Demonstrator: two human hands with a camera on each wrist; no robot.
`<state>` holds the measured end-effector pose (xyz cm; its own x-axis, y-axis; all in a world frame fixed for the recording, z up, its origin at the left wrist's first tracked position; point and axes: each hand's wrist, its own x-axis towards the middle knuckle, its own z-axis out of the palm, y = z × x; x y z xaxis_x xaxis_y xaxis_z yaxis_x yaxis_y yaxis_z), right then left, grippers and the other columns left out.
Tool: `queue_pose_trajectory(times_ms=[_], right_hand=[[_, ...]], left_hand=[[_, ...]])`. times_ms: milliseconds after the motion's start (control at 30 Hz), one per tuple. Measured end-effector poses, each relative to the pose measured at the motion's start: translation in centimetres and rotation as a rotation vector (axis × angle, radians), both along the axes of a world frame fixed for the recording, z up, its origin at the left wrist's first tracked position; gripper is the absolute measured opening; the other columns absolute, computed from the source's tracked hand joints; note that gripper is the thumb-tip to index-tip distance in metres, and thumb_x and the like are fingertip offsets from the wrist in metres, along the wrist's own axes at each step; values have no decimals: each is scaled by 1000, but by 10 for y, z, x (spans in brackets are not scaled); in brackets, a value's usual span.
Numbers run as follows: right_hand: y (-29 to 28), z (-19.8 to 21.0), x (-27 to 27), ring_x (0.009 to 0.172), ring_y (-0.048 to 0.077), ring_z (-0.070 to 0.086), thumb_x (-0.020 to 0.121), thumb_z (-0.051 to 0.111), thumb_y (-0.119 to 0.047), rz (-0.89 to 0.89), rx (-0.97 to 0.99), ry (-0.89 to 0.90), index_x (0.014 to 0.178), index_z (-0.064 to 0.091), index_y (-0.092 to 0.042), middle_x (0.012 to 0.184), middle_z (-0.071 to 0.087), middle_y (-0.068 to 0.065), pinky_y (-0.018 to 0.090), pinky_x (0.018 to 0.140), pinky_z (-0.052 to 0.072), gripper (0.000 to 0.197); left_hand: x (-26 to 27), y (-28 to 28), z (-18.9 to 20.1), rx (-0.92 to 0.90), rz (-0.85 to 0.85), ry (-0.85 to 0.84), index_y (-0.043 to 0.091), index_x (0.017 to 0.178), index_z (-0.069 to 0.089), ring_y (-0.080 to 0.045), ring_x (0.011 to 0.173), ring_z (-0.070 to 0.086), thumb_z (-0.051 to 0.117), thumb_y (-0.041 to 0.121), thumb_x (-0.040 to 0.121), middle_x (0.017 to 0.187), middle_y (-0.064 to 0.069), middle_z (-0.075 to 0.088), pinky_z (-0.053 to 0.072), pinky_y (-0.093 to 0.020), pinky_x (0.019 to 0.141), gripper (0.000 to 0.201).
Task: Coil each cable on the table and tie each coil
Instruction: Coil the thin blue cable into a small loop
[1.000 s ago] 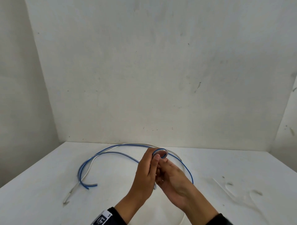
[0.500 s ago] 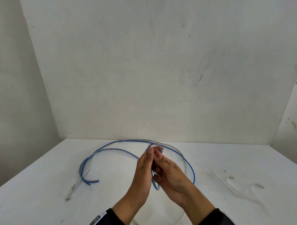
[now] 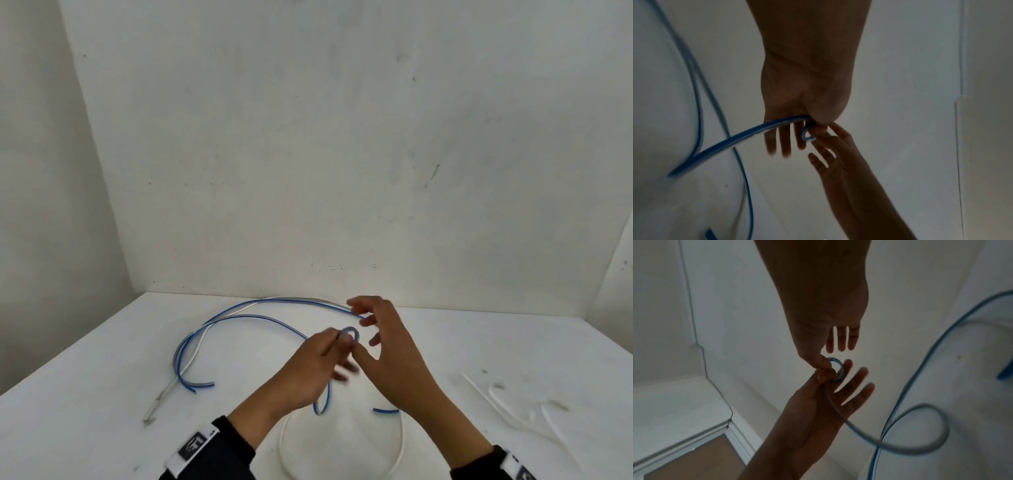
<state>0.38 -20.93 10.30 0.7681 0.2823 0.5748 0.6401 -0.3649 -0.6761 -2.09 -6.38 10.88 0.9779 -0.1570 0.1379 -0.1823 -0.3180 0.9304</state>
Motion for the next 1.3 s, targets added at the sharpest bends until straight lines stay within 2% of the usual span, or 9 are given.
queue_pose_trajectory(times_ms=[100, 267, 400, 533, 700, 867, 1033, 1133, 1300], right_hand=[[-6, 2, -3, 90, 5, 59, 86, 55, 1, 95, -124, -82, 101, 65, -25, 96, 59, -15, 10, 68, 45, 32], [-11, 4, -10, 86, 4, 63, 85, 64, -1, 87, -65, -29, 91, 67, -24, 90, 60, -10, 12, 67, 51, 24], [-5, 2, -12, 81, -1, 65, 81, 73, -9, 5, -3, 2, 77, 63, -27, 76, 62, -12, 11, 62, 52, 21], [-7, 2, -9, 68, 7, 68, 80, 75, -9, -6, 58, 154, 69, 64, -26, 69, 70, -16, 23, 64, 58, 22], [-19, 7, -7, 64, 23, 70, 78, 75, -3, 56, 375, 372, 78, 68, -2, 65, 70, 9, 33, 63, 61, 7], [-22, 4, -7, 65, 19, 67, 83, 69, 2, 130, 541, 552, 84, 64, 4, 70, 67, 11, 32, 64, 60, 5], [-27, 9, -3, 64, 17, 56, 83, 72, -12, 119, 235, 574, 88, 71, -11, 64, 66, 1, 20, 53, 47, 5], [-32, 14, -3, 63, 15, 55, 82, 74, -17, 118, 48, 580, 80, 72, -13, 68, 66, 8, 19, 47, 39, 4], [-33, 20, -5, 58, 15, 67, 78, 78, -9, 87, 43, 573, 79, 69, 0, 67, 67, 13, 21, 52, 50, 12]], left_hand=[[-6, -2, 11, 105, -76, 45, 20, 74, 55, -3, 43, 46, 32, 29, 102, 59, 12, 59, 37, -14, 47, 37], [1, -8, 3, 110, 2, -79, 20, 58, 48, -7, 47, 38, 20, 32, 101, 56, -1, 51, 34, -21, 54, 53], [8, -11, -7, 243, 151, -170, 8, 65, 54, -11, 55, 47, 20, 39, 102, 55, 2, 48, 40, -27, 67, 59], [9, -17, -15, 279, 216, -224, 12, 56, 45, -15, 55, 48, 21, 48, 99, 56, -6, 52, 42, -32, 62, 61], [9, -5, -4, 133, 67, -348, 20, 64, 48, -3, 56, 40, 37, 23, 101, 57, 15, 49, 33, -17, 58, 39], [2, 0, -5, 71, -28, -235, 25, 78, 47, -2, 60, 37, 33, 27, 102, 59, 22, 45, 35, -15, 60, 28], [7, 5, -9, 182, -39, -302, 25, 75, 44, -5, 61, 35, 30, 33, 102, 62, 17, 43, 33, -17, 60, 32], [11, 11, -7, 374, -96, -400, 34, 71, 39, -7, 66, 38, 29, 40, 99, 70, 13, 43, 33, -21, 63, 30], [12, 10, -5, 478, -131, -435, 38, 70, 37, -8, 68, 40, 26, 41, 100, 72, 12, 42, 33, -21, 63, 32]])
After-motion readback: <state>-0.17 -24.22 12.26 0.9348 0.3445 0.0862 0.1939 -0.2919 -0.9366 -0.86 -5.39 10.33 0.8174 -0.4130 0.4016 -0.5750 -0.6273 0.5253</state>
